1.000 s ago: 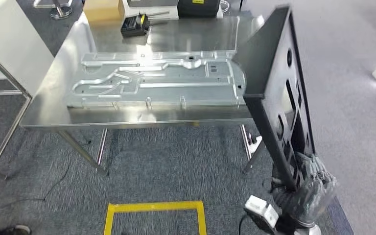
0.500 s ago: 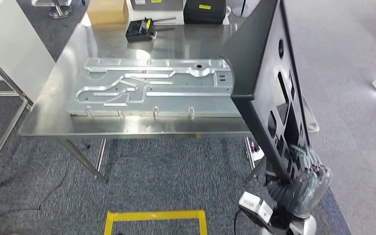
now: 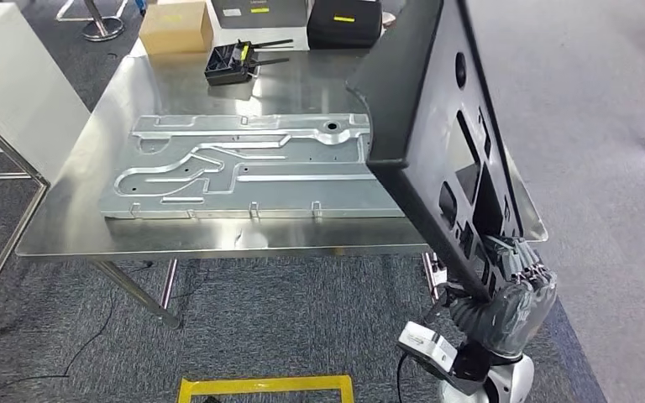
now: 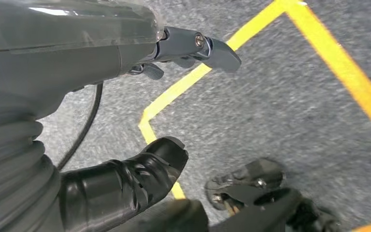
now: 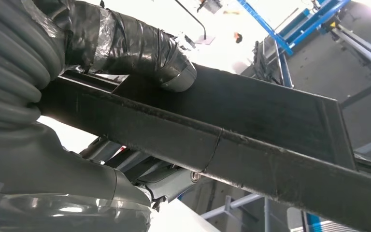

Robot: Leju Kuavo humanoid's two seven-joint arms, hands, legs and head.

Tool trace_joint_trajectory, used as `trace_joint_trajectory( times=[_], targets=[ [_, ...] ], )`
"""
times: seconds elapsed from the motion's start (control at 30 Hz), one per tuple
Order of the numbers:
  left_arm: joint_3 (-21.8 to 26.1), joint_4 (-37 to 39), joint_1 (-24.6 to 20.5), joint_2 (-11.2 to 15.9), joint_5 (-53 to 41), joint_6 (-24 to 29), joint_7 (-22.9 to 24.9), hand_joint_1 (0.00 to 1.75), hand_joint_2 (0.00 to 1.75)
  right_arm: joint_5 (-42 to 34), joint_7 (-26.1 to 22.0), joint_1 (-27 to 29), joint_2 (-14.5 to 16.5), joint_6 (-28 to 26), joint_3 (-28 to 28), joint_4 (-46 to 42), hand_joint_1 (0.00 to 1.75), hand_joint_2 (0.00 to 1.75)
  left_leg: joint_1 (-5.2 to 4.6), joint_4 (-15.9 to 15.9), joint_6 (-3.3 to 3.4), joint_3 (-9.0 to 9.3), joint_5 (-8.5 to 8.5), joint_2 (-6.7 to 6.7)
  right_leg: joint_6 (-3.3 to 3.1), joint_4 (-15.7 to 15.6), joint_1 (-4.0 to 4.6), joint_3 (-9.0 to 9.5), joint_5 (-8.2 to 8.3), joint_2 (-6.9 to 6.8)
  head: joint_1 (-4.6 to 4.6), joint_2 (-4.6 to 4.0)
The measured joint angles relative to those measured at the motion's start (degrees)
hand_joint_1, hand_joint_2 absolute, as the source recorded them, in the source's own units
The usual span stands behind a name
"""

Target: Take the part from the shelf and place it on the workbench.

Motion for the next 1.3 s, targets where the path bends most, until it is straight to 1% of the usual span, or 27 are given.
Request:
trace_joint_trajectory(
  times=[0.07,0.1,0.13,0.17,0.2,0.23,0.3,0.33,0.43,0.5,0.57,0.6,0.63,0.67,0.73,0.8,0.87,0.93,0.97,1.0,1.07,1.1,1.13,1.17,1.23,1.27,1.3],
  targets=[
    [-0.08,0.0,0.02,0.0,-0.05,0.0,0.02,0.0,1.75,0.01,0.0,-0.09,-0.01,0.0,0.19,0.09,1.75,1.75,0.17,6.48,-0.26,-4.57,-2.79,0.01,-0.19,0.02,0.02,0.36,-0.54,0.05,-0.07,0.0],
    [-0.11,0.0,0.14,0.02,-0.07,0.0,0.04,0.0,1.75,0.01,0.0,-0.07,-0.01,0.0,0.24,0.16,1.75,1.75,0.26,8.15,-0.29,-6.31,-3.02,0.01,-0.15,0.02,0.01,0.64,-0.88,0.14,-0.08,0.0],
    [-0.14,0.0,0.27,0.04,-0.09,0.0,0.06,0.0,1.75,0.01,0.0,-0.05,-0.01,0.0,0.27,0.24,1.75,1.75,0.34,7.98,-0.3,-7.18,-2.04,0.02,-0.07,0.03,-0.02,1.03,-1.24,0.26,-0.08,0.0],
    [-0.15,0.0,0.37,0.08,-0.1,-0.01,0.08,0.0,1.75,0.01,0.0,-0.05,-0.01,0.0,0.28,0.28,1.75,1.75,0.42,5.64,-0.32,-6.97,0.31,0.02,0.08,0.04,-0.06,1.59,-1.67,0.35,-0.08,0.0],
    [-0.17,0.0,0.44,0.11,-0.12,-0.01,0.08,0.0,1.75,0.01,0.0,-0.06,-0.01,0.0,0.3,0.31,1.75,1.75,0.49,1.8,-0.29,-6.09,3.47,0.04,0.29,0.03,-0.09,2.16,-2.16,0.4,-0.08,0.0],
    [-0.2,0.01,0.49,0.14,-0.14,-0.03,0.08,0.0,1.75,0.02,0.0,-0.09,-0.01,0.0,0.32,0.36,1.75,1.75,0.42,-1.53,-0.25,-5.23,5.51,0.06,0.56,0.06,-0.09,2.71,-2.61,0.4,-0.05,0.0],
    [-0.3,0.01,0.47,0.16,-0.17,-0.06,0.08,0.0,1.75,0.13,0.0,-0.19,-0.01,0.0,0.39,0.52,1.75,1.75,0.08,-5.39,0.29,-4.2,6.97,0.14,1.27,0.09,-0.07,3.2,-3.32,0.39,-0.06,0.0],
    [-0.35,0.01,0.52,0.17,-0.2,-0.09,0.09,0.0,1.75,0.21,0.0,-0.22,-0.02,0.0,0.42,0.63,1.75,1.75,-0.09,-5.53,0.73,-4.17,6.53,0.17,1.65,0.29,-0.03,3.37,-3.43,0.41,-0.06,0.0],
    [-0.44,0.01,0.6,0.2,-0.33,-0.16,0.14,0.0,1.75,0.39,0.01,-0.49,-0.09,0.0,0.5,0.79,1.75,1.75,0.05,-6.35,2.1,-2.88,6.98,0.14,2.61,1.99,-0.12,3.37,-3.91,0.33,-0.05,0.0],
    [-0.48,0.0,0.4,0.2,-0.44,-0.17,0.15,0.0,1.75,0.47,0.04,-0.95,-0.16,0.0,0.53,0.82,1.75,1.75,0.14,-6.73,2.67,-1.98,6.76,0.11,3.0,6.65,-0.26,0.67,-5.5,0.24,0.03,0.0],
    [-0.5,0.0,0.24,0.2,-0.51,-0.17,0.16,0.0,1.75,0.76,0.19,-1.29,-0.25,0.0,0.55,0.96,1.75,1.75,0.1,-6.77,2.98,-1.47,6.22,0.1,3.24,13.35,-0.25,-4.1,-7.96,0.24,0.05,0.0],
    [-0.5,0.0,0.22,0.21,-0.54,-0.17,0.17,0.0,1.75,0.95,0.3,-1.37,-0.28,0.0,0.57,1.1,1.75,1.75,0.07,-6.76,3.02,-1.13,5.86,0.07,3.29,15.4,-0.25,-6.04,-8.47,0.24,0.05,0.0],
    [-0.5,0.0,0.23,0.21,-0.55,-0.18,0.17,0.0,1.75,1.1,0.41,-1.45,-0.32,0.0,0.59,1.26,1.75,1.75,0.06,-6.76,2.99,-0.68,5.47,0.03,3.29,15.65,-0.24,-7.11,-7.87,0.24,0.05,0.0],
    [-0.51,0.01,0.23,0.21,-0.56,-0.19,0.17,0.0,1.75,1.19,0.48,-1.56,-0.34,0.0,0.62,1.39,1.75,1.75,0.05,-6.76,2.91,-0.11,5.04,-0.02,3.17,13.81,-0.23,-7.12,-5.97,0.24,0.05,0.0],
    [-0.52,0.02,0.26,0.15,-0.57,-0.2,0.17,0.0,1.75,1.22,0.52,-1.89,-0.4,0.0,0.68,1.58,1.75,1.75,0.05,-6.8,2.59,1.13,4.11,-0.1,2.59,6.91,-0.01,-5.32,-0.65,0.17,0.05,0.0],
    [-0.54,0.04,0.15,0.06,-0.57,-0.21,0.17,0.0,1.75,1.27,0.54,-2.24,-0.44,0.0,0.76,1.74,1.75,1.75,0.03,-6.95,2.01,1.71,3.35,-0.14,1.88,2.07,0.5,-4.01,1.36,0.07,0.1,0.0],
    [-0.55,0.04,-0.02,0.04,-0.58,-0.22,0.19,0.0,1.75,1.38,0.73,-2.44,-0.46,0.0,0.9,1.89,1.75,1.75,-0.08,-6.79,1.28,2.14,3.21,-0.11,1.31,0.95,0.72,-3.53,1.09,0.16,0.15,0.0],
    [-0.55,0.04,-0.14,0.08,-0.61,-0.23,0.19,0.0,1.75,1.5,1.06,-2.59,-0.47,0.0,1.15,2.01,1.75,1.75,-0.08,-5.87,0.62,2.57,2.85,-0.03,0.72,0.41,0.39,-2.38,1.39,0.25,0.11,0.0],
    [-0.56,0.04,-0.23,0.09,-0.62,-0.23,0.2,0.0,1.75,1.55,1.18,-2.78,-0.47,0.0,1.29,2.06,1.75,1.75,-0.03,-4.48,0.34,2.04,2.27,-0.02,0.4,0.23,0.22,-1.78,1.21,0.21,0.06,0.0],
    [-0.56,0.04,-0.32,0.09,-0.65,-0.25,0.2,0.0,1.75,1.59,1.26,-2.99,-0.47,0.0,1.42,2.09,1.75,1.75,0.1,-1.98,0.14,0.68,1.23,-0.01,0.13,0.09,0.15,-1.31,1.0,0.16,0.02,0.0],
    [-0.57,0.04,-0.39,0.08,-0.71,-0.26,0.23,0.0,1.75,1.72,1.36,-3.3,-0.47,0.0,1.67,2.2,1.75,1.75,0.25,4.63,-0.3,-3.64,-1.43,-0.01,-0.21,0.07,0.18,-0.77,0.38,0.15,-0.05,0.0],
    [-0.57,0.04,-0.32,0.08,-0.73,-0.27,0.26,0.0,1.75,1.78,1.4,-3.33,-0.47,0.0,1.8,2.3,1.75,1.75,0.3,7.04,-0.5,-5.69,-2.32,0.0,-0.22,0.08,0.19,-0.44,0.02,0.2,-0.04,0.0],
    [-0.57,0.04,-0.23,0.08,-0.74,-0.28,0.29,0.0,1.75,1.83,1.44,-3.33,-0.47,0.0,1.93,2.4,1.75,1.75,0.34,7.75,-0.69,-6.97,-2.16,0.01,-0.17,0.09,0.19,0.01,-0.4,0.28,-0.05,0.0],
    [-0.57,0.04,-0.16,0.1,-0.74,-0.28,0.32,0.0,1.75,1.84,1.45,-3.33,-0.47,0.0,2.05,2.5,1.75,1.75,0.37,6.47,-0.78,-7.32,-0.68,0.01,-0.08,0.1,0.17,0.61,-0.86,0.35,-0.05,0.0],
    [-0.57,0.04,-0.09,0.14,-0.75,-0.28,0.34,0.0,1.75,1.89,1.46,-3.38,-0.47,0.0,2.26,2.63,1.75,1.75,0.4,-0.16,-0.51,-5.95,4.85,0.03,0.26,0.09,0.15,1.86,-1.9,0.39,-0.03,0.0],
    [-0.57,0.04,-0.14,0.16,-0.75,-0.28,0.34,0.0,1.75,1.93,1.47,-3.45,-0.48,0.0,2.34,2.68,1.75,1.75,0.24,-3.31,-0.24,-5.21,6.81,0.04,0.51,0.14,0.16,2.37,-2.34,0.4,-0.02,0.0],
    [-0.59,0.04,-0.21,0.18,-0.76,-0.28,0.34,0.0,1.75,1.97,1.49,-3.57,-0.49,0.0,2.44,2.72,1.75,1.75,0.06,-5.26,0.13,-4.66,8.0,0.04,0.79,0.13,0.16,2.61,-2.66,0.4,-0.04,0.0]
  ],
)
